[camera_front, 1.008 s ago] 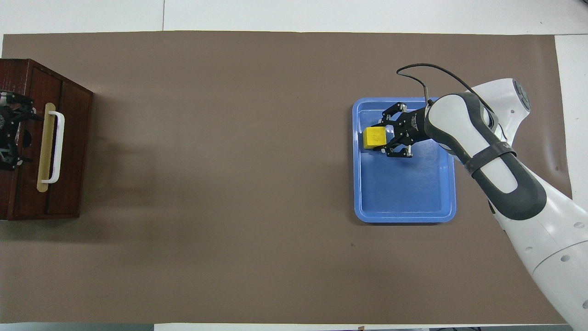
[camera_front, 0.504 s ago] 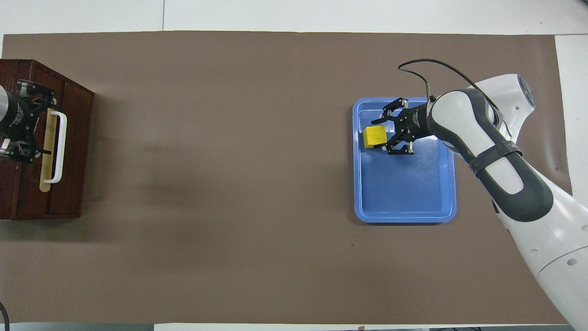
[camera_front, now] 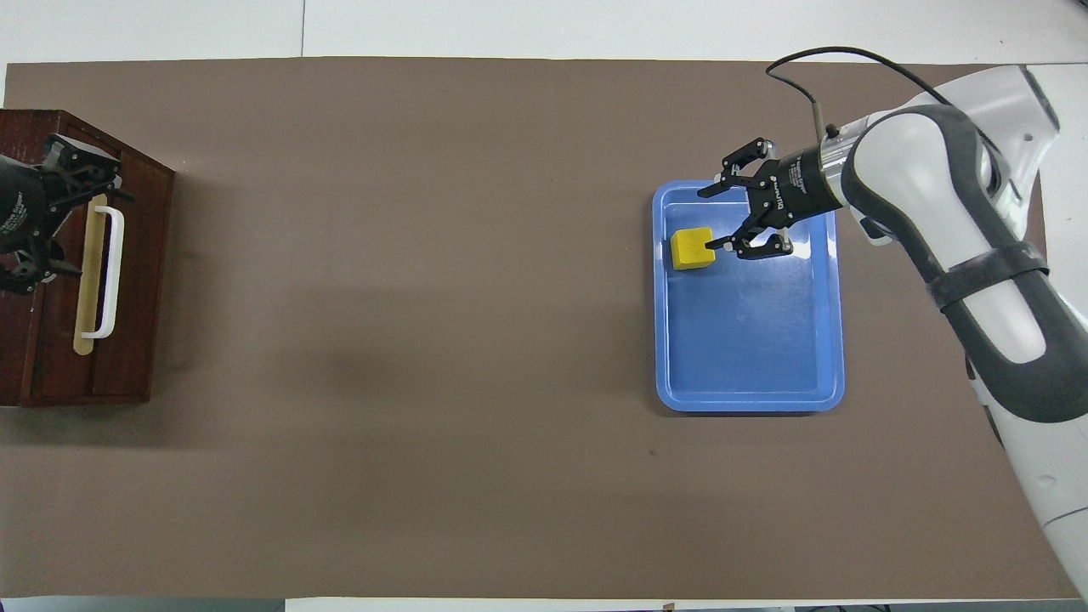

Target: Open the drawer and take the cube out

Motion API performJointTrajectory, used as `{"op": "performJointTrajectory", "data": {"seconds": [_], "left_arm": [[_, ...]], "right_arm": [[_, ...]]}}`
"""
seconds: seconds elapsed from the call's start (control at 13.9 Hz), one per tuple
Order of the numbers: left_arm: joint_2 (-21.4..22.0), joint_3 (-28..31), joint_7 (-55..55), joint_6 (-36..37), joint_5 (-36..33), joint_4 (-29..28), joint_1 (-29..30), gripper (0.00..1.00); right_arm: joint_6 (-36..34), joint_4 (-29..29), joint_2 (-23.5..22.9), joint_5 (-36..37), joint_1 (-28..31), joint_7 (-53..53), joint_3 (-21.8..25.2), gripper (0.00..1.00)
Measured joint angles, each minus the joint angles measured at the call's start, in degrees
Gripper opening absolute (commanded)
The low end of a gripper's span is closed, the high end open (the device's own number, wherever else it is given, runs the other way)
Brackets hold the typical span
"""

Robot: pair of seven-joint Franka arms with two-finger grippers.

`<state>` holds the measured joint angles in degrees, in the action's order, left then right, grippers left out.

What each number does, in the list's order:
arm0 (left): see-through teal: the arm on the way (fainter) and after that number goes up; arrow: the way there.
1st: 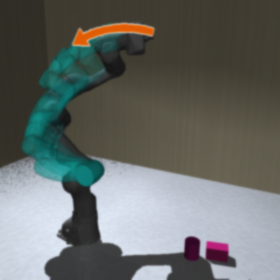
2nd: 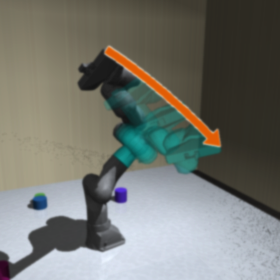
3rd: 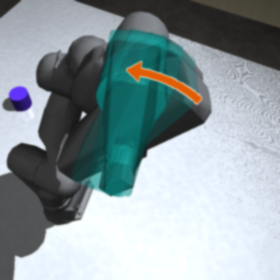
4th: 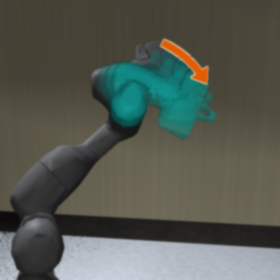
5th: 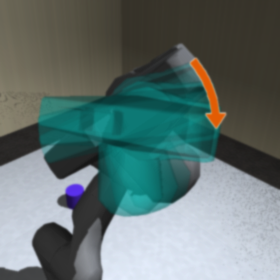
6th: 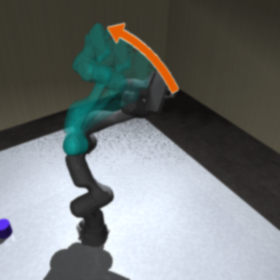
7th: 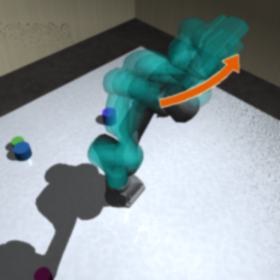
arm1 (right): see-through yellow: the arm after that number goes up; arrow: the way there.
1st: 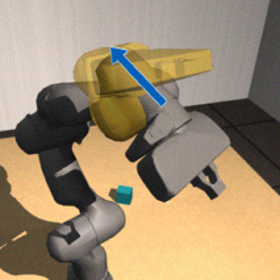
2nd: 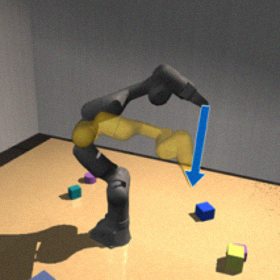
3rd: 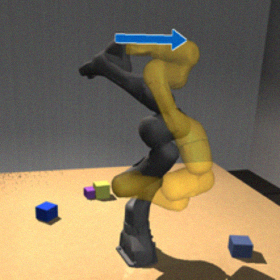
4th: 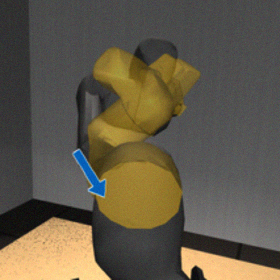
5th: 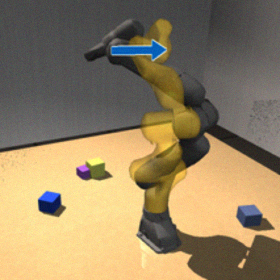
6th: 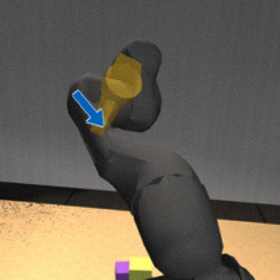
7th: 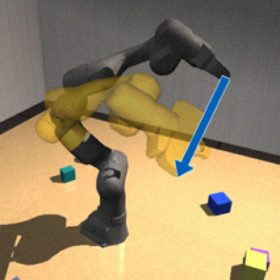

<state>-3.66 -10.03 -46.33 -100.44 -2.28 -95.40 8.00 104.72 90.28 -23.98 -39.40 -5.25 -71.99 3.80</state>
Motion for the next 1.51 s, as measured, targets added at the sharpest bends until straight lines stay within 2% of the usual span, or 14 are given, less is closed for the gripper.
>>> {"op": "performJointTrajectory", "data": {"seconds": [0.22,0.36,0.58,0.86,1.08,1.22,1.51], "left_arm": [[0.97,1.03,20.96,3.64,0.00,1.38,0.40,1.00],[1.93,1.44,27.81,5.37,0.04,1.96,1.47,1.00],[2.32,0.77,29.31,5.65,1.44,2.09,1.30,1.00],[2.90,-0.11,29.24,5.65,1.84,2.09,-1.83,1.00],[2.91,-0.24,31.07,5.64,1.84,2.08,-4.17,1.00],[2.91,-0.25,35.01,6.02,1.84,1.89,-4.44,1.00],[3.13,-0.24,41.81,7.89,1.84,1.07,-4.47,1.00]], "right_arm": [[-7.25,-5.50,5.10,7.83,0.64,0.42,0.33,1.00],[-12.29,-9.14,7.21,10.96,0.62,3.65,0.34,1.00],[-17.02,-12.55,8.62,18.33,0.58,16.92,0.33,1.00],[-21.41,-13.23,12.06,30.66,0.42,47.21,0.28,1.00],[-21.58,-13.24,13.40,38.00,0.43,69.29,0.29,1.00],[-21.63,-13.23,13.56,39.13,0.53,76.62,0.32,1.00],[-26.29,-11.85,14.29,39.17,3.22,80.22,0.33,1.00]]}}
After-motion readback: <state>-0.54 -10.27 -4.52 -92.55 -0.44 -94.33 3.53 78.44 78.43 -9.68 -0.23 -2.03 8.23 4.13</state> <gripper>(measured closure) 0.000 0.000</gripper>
